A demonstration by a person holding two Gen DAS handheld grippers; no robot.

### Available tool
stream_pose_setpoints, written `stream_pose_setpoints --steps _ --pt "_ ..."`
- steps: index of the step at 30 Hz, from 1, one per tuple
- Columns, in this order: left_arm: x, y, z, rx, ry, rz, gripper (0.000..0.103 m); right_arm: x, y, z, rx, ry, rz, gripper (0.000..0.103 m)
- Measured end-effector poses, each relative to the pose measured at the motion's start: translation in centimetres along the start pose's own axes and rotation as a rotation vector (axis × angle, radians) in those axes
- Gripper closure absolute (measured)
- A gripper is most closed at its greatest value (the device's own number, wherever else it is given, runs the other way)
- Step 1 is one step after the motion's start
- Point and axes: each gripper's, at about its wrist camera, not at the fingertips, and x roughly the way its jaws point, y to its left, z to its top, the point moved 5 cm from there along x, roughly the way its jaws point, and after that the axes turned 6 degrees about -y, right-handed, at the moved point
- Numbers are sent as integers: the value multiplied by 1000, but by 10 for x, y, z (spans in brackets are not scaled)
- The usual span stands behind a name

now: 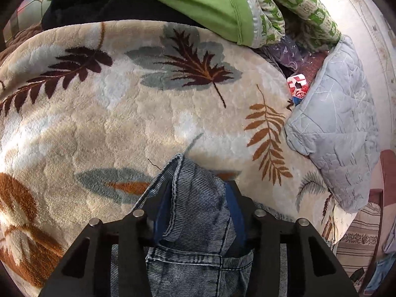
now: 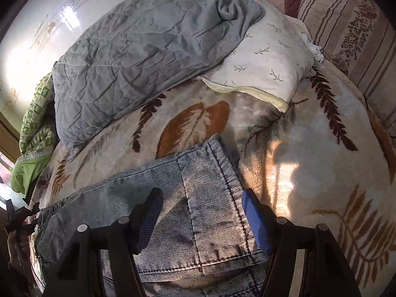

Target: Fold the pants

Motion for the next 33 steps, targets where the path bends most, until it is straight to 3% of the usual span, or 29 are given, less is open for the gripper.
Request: stream_pose_setpoints --steps 2,3,4,8,10,11,13,15,17,18,21,24,26,27,28,30,33 --pt "5 0 0 -12 3 1 57 6 0 -1 -4 18 -1 33" --pt "4 -3 2 3 -12 3 64 8 -1 -2 1 22 -2 33" --pt "3 -6 3 36 -27 26 102 10 -1 -3 1 27 2 33" --pt "-13 -13 20 113 -168 123 101 15 -5 -3 -6 38 -20 33" --pt "-27 -32 24 254 -302 175 101 13 -8 1 -7 22 -38 33" --pt "-28 -44 20 347 -332 196 101 11 -9 3 -7 15 -39 33" --pt "-16 -53 12 432 -302 216 101 13 -10 8 -2 20 -30 33" --pt "1 -50 8 409 -228 185 97 18 -10 15 6 25 -30 33" --pt "14 -38 6 350 -169 182 77 33 -5 25 8 61 2 33" --pt "17 -31 6 306 -145 165 62 40 -3 31 12 70 12 33" --pt "18 -20 11 214 -123 97 57 64 0 46 16 100 18 33" --pt "21 -18 16 194 -95 79 57 83 3 57 1 113 -13 33" --pt "24 -18 19 192 -85 81 57 100 4 56 -5 171 -12 37" --pt "25 -20 17 190 -84 80 57 106 5 55 -11 191 -18 55" --pt "25 -20 19 191 -86 86 69 108 7 54 -40 196 -44 76" --pt "24 -21 18 202 -81 114 101 107 9 52 -79 184 -74 85" --pt "16 -17 22 176 -115 119 101 92 12 55 -104 137 -91 86"
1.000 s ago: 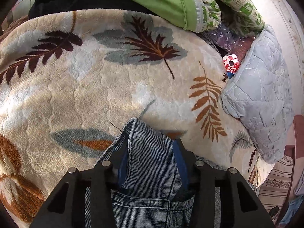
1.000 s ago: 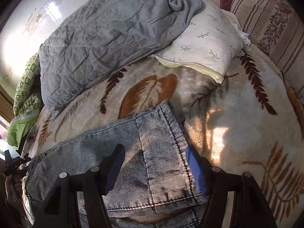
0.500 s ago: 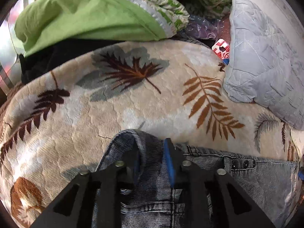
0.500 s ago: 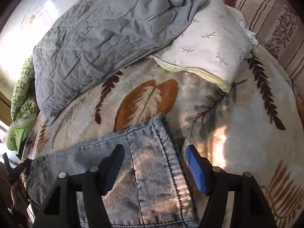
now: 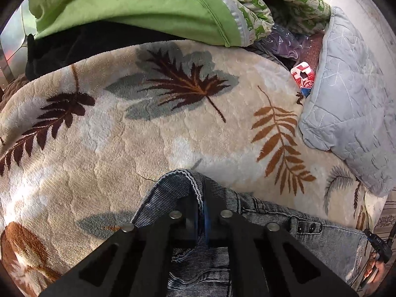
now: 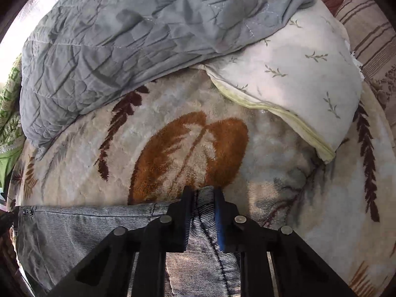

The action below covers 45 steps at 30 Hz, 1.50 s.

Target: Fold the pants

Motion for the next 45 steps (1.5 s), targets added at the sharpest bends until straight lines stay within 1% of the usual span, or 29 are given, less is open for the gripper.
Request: stream_pose_setpoints --steps 2,5,10,13,15,17,20,22,24,27,28,30,31,32,33,34,35,36,37,38,41,43,45 --pt "-17 -2 6 -7 -60 -25 101 -18 0 4 10 -49 5 86" --pt "-51 -6 12 -21 -127 -66 101 -50 3 12 22 -123 25 86" --pt "-129 -10 8 -42 -221 -159 101 -110 0 14 53 -220 67 86" --pt "-176 -6 -10 -44 -255 -206 101 -146 -8 4 87 -266 101 86" --pt "-204 1 -27 -52 -272 -235 100 -171 -15 -9 99 -289 125 86" --pt "-227 8 -48 -49 -282 -244 100 -192 -22 -26 104 -299 140 86" --pt "-248 25 -84 -54 -265 -256 100 -221 -36 -60 112 -306 161 86" --pt "-253 38 -108 -68 -241 -253 100 -235 -46 -86 113 -297 169 86" --pt "-253 52 -134 -85 -206 -249 100 -242 -58 -117 124 -269 174 86" --pt "-248 72 -169 -109 -137 -222 99 -240 -75 -164 136 -211 175 85" --pt "-245 78 -179 -115 -115 -215 98 -237 -81 -180 150 -193 178 85" --pt "-236 86 -198 -100 -52 -161 97 -227 -91 -210 171 -140 177 85" --pt "-231 91 -205 -107 -23 -140 95 -218 -94 -225 168 -95 169 82" --pt "-224 97 -214 -111 25 -123 91 -211 -98 -237 171 -61 161 82" --pt "-218 104 -223 -130 76 -95 83 -203 -101 -249 170 -18 147 81" --pt "-215 113 -228 -170 102 -69 73 -195 -105 -259 176 27 146 77" --pt "-214 122 -231 -217 114 -57 65 -192 -108 -266 191 51 153 72" --pt "-216 131 -233 -264 114 -41 50 -192 -112 -270 205 64 153 45" --pt "-222 138 -233 -304 93 -26 47 -195 -116 -273 214 72 140 32" --pt "-229 142 -230 -320 60 -12 47 -200 -120 -273 214 63 129 32" --pt "-257 135 -215 -289 -55 30 46 -222 -128 -261 208 3 113 32" --pt "-269 115 -206 -250 -115 10 35 -232 -128 -245 226 -33 139 32" --pt "-269 85 -200 -174 -136 -37 29 -228 -120 -227 233 -30 183 32"
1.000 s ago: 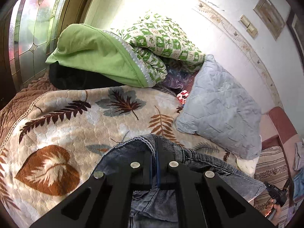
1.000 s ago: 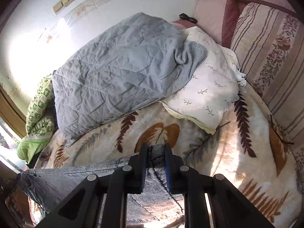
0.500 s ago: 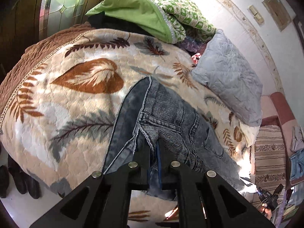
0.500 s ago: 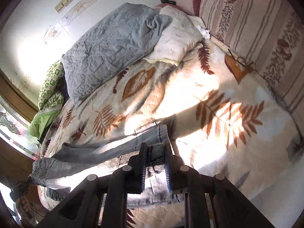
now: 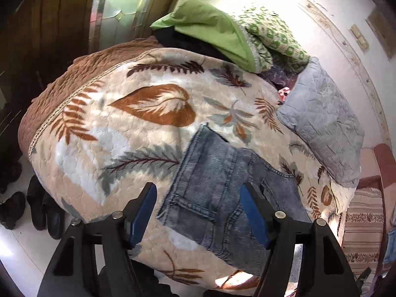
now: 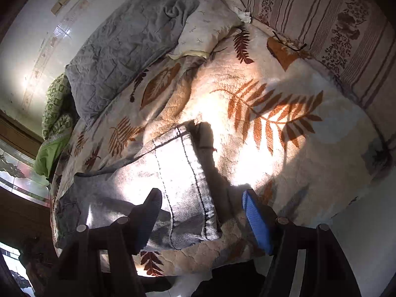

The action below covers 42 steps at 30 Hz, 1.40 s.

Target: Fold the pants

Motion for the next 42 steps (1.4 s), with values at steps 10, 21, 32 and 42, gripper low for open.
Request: stream_pose_setpoints --steps 10,21,32,42 --pt "87 -44 -56 155 135 58 28 114 34 39 -102 169 -82 69" --pt "97 -36 -56 219 87 90 25 85 30 76 -186 -63 -232 99" --pt "74 -43 -46 160 12 10 25 56 96 54 -253 -99 -90 11" --pt "96 -42 -59 219 53 45 24 128 39 36 -207 186 -138 79"
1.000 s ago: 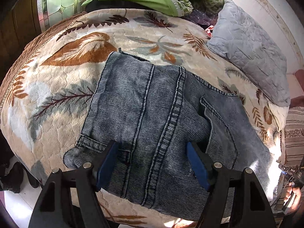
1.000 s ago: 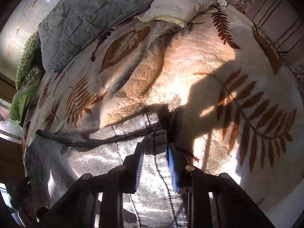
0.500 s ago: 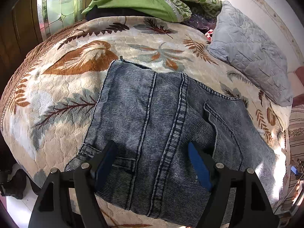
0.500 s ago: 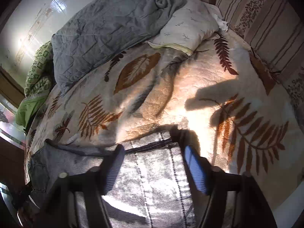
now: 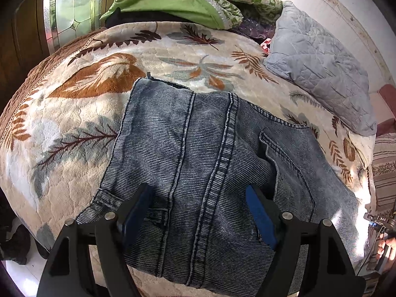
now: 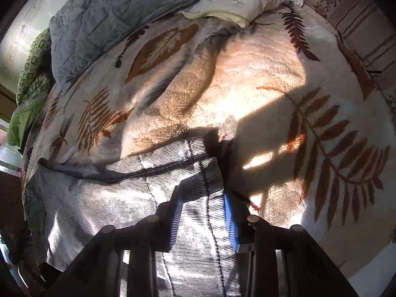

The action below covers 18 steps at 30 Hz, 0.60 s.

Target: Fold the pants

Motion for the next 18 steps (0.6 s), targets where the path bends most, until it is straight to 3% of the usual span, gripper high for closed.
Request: stream_pose_setpoints --steps 1,2,5,9,12,13,14,16,18 --pt "-1 0 0 -1 0 -2 24 -5 4 2 -29 -28 -21 93" --pt "-1 1 1 -3 3 -3 24 -13 6 6 -41 -69 -28 95" --pt "-2 3 2 -20 1 -2 24 -39 7 18 -35 -169 -21 95" --pt "-13 -2 7 -45 -26 -30 24 -23 9 15 -76 -153 -85 95" --pt "-21 -14 10 -10 -58 -68 19 1 -3 8 -36 -87 -151 71" --pt "-17 -15 9 15 -57 -45 15 -7 -2 10 -42 -120 -177 53" --pt "-9 -14 6 38 -41 9 15 -17 0 12 -51 -153 -194 42" --pt "14 -7 -5 75 25 96 15 -47 10 21 -55 -252 -241 39" --pt "13 -9 -6 116 -30 118 12 -75 42 32 -101 -336 -181 39"
